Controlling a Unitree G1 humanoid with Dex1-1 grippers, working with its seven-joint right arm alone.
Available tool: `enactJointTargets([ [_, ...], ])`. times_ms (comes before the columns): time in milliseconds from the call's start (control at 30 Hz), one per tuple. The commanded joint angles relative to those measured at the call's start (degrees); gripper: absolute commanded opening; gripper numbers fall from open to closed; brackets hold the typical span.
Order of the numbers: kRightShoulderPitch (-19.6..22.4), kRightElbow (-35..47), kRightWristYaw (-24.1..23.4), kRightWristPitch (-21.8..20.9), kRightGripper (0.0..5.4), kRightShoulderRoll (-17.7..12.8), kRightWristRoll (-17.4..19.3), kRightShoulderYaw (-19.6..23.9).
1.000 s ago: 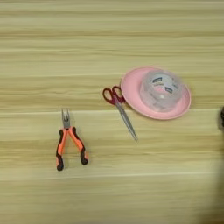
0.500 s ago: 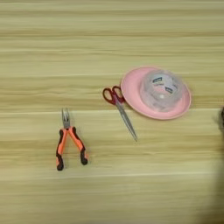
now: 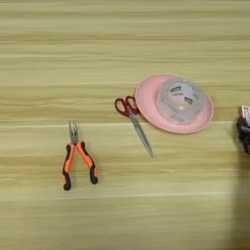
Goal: Move the objects on the table
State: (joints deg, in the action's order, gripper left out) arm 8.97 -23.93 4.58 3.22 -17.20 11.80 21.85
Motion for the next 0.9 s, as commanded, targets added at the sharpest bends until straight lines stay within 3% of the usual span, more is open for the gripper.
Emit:
enactJointTargets([
  [33, 2.26, 13.76, -1.35, 2.25, 2.1, -0.04, -0.21, -1.92],
  [567, 3.29, 33.83, -3.07, 9.27, 2.1, 4.1, -2.62, -8.78],
  [900, 4.11, 36.28, -1.62, 10.79, 2.1, 9.64, -3.31, -17.34],
])
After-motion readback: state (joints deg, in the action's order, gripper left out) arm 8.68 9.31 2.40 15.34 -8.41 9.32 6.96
